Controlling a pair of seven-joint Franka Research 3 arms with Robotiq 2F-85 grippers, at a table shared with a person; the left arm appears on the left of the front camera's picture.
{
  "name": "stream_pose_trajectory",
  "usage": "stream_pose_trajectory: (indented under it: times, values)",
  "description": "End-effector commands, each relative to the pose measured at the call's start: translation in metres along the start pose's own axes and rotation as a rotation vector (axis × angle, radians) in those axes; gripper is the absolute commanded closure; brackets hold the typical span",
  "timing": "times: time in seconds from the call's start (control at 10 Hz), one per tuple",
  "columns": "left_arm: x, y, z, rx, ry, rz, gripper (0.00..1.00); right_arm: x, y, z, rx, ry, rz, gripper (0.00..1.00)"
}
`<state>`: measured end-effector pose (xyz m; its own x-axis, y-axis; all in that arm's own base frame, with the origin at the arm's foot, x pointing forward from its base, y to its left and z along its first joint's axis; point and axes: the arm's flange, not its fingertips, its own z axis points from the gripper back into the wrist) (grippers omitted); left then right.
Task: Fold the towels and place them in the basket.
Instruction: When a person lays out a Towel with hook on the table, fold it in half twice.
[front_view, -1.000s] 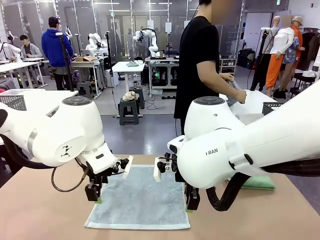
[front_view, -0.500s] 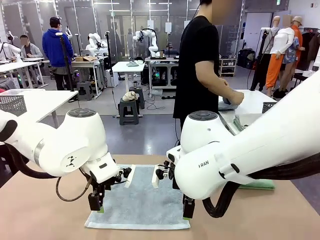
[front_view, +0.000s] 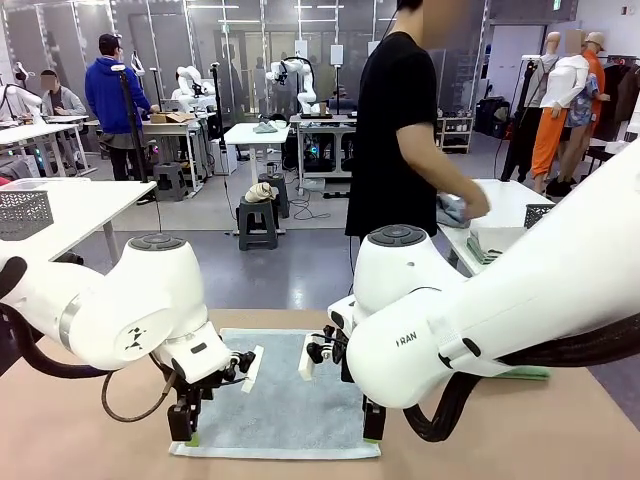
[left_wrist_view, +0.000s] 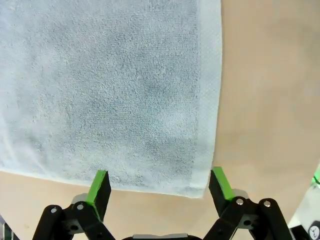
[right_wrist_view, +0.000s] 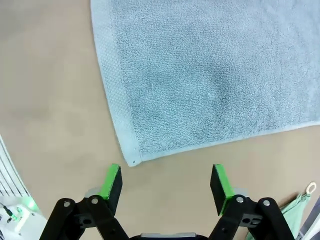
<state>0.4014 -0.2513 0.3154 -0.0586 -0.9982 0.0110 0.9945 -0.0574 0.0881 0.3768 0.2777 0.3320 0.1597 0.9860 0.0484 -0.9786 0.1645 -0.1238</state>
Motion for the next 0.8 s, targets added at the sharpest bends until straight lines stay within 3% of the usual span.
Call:
stream_pose_trajectory:
  times: [0.0,0.2,0.5,0.6,0.7]
  values:
    - [0.002,0.004,0.004,0.013,0.001,-0.012,0.00,-0.002,-0.002,0.000,0.003,-0.006,-0.003,0.11]
    - [0.002,0.004,0.004,0.013,0.001,-0.012,0.00,0.000,0.000,0.000,0.000,0.000,-0.001,0.11]
    - [-0.003,-0.010,0.006,-0.012,0.010,0.004,0.00,0.002,0.015,-0.001,0.022,0.087,0.042,0.11]
    - [-0.006,-0.015,0.005,-0.023,0.016,0.009,0.00,0.002,0.020,-0.002,0.027,0.101,0.051,0.00]
    - [-0.010,-0.020,0.003,-0.027,0.009,0.012,0.00,0.003,0.025,-0.005,0.023,0.097,0.080,0.00]
